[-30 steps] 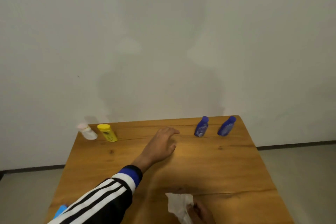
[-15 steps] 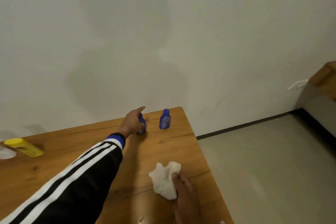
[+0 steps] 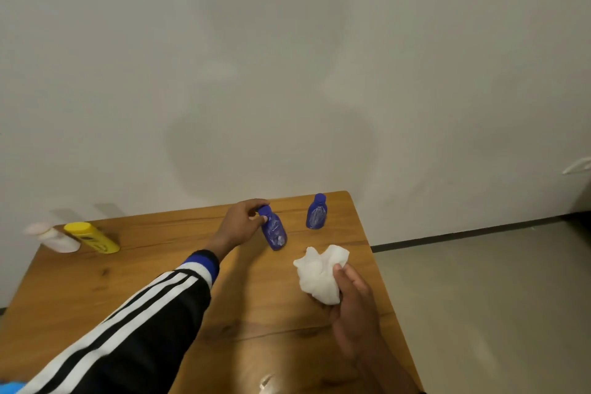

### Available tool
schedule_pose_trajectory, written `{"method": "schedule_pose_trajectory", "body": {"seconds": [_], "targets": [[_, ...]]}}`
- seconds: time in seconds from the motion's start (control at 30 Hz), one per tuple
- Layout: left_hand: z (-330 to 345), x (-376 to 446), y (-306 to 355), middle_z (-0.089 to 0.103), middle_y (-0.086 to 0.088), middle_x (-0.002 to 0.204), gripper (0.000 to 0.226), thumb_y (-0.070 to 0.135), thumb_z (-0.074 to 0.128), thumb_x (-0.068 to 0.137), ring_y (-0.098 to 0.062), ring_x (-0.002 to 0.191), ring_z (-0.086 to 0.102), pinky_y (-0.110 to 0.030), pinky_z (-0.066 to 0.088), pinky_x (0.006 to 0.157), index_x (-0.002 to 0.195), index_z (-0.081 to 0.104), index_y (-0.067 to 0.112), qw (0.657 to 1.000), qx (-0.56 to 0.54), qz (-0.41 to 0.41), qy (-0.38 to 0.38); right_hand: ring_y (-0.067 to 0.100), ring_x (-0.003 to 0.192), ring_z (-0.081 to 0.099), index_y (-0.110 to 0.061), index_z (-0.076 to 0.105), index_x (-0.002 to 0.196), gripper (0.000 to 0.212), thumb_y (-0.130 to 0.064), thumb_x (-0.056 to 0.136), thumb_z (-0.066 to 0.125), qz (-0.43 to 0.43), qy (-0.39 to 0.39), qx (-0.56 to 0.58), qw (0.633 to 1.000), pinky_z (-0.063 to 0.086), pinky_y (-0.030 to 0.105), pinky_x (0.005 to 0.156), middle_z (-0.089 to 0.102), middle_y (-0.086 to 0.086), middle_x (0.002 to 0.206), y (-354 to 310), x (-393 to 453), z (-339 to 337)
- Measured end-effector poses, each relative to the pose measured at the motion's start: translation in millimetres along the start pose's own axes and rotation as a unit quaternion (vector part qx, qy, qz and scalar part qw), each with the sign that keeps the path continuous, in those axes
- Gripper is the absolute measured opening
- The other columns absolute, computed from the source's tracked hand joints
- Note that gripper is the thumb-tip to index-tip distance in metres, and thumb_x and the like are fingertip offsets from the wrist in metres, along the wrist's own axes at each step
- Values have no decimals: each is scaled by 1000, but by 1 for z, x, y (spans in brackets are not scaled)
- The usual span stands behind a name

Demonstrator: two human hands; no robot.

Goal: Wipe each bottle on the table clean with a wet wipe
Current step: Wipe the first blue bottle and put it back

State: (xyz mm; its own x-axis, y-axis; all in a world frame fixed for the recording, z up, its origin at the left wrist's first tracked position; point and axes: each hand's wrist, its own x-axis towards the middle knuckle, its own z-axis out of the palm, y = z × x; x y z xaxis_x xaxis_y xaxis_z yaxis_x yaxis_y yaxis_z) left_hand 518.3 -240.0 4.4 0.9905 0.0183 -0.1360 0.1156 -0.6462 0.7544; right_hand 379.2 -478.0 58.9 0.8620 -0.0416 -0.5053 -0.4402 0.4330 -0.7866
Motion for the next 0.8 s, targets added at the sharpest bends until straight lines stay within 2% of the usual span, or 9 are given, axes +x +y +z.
{"method": "schedule_pose_trajectory", "body": {"seconds": [0.13,0.2,0.3,0.37,0.5,0.6,0.7,0.8], "targets": [[-25,-34,15,67,7,118,34,18,66,94,-12,110,62,-18,52,82,127,62,27,991,-133,-7,12,24,100,65,-19,56,112,13,-17,102,48,-3,-4,-6,1000,59,26,58,66,0,107,-7,-14,18],[-30,-51,25,66,5,118,34,21,64,96,-13,110,62,-19,53,80,128,60,29,980,-197,-15,12,22,98,65,-19,58,110,12,-17,102,48,-1,-8,3,1000,60,27,59,68,-4,104,-10,-16,22],[-45,-83,31,65,-3,118,33,22,60,98,-19,111,64,-29,58,83,131,59,27,955,-292,-40,17,22,102,67,-20,60,115,18,-18,102,48,12,-28,22,999,60,41,80,71,-2,108,-12,-25,36],[-57,-105,30,66,-7,117,30,23,58,99,-20,108,67,-33,59,82,129,60,26,930,-362,-61,26,23,105,69,-22,62,116,20,-20,102,48,3,-46,15,999,55,47,91,74,-1,109,-11,-36,49],[-78,-139,23,71,-8,109,28,27,59,98,-22,99,68,-40,57,80,124,63,17,863,-491,-111,51,22,104,71,-22,64,117,21,-20,100,52,-15,-70,26,997,58,40,80,76,0,110,-10,-64,77],[-92,-163,18,67,-12,96,28,29,62,95,-25,88,66,-46,55,85,110,66,6,794,-587,-145,69,30,114,66,-15,59,129,39,-25,92,60,-4,-67,84,994,56,43,85,70,10,123,-5,-84,99],[-107,-186,16,64,-9,81,35,38,70,86,-22,69,65,-37,57,68,103,64,9,739,-648,-180,33,33,116,65,-13,55,133,52,-30,85,63,16,-106,146,983,56,43,88,66,14,128,-4,-106,122],[-126,-205,14,60,-6,65,40,51,73,80,-20,54,59,-30,51,56,81,64,12,734,-642,-221,-21,33,114,66,-13,58,128,41,-23,88,60,7,-132,150,980,55,42,89,68,15,124,0,-125,147]]}}
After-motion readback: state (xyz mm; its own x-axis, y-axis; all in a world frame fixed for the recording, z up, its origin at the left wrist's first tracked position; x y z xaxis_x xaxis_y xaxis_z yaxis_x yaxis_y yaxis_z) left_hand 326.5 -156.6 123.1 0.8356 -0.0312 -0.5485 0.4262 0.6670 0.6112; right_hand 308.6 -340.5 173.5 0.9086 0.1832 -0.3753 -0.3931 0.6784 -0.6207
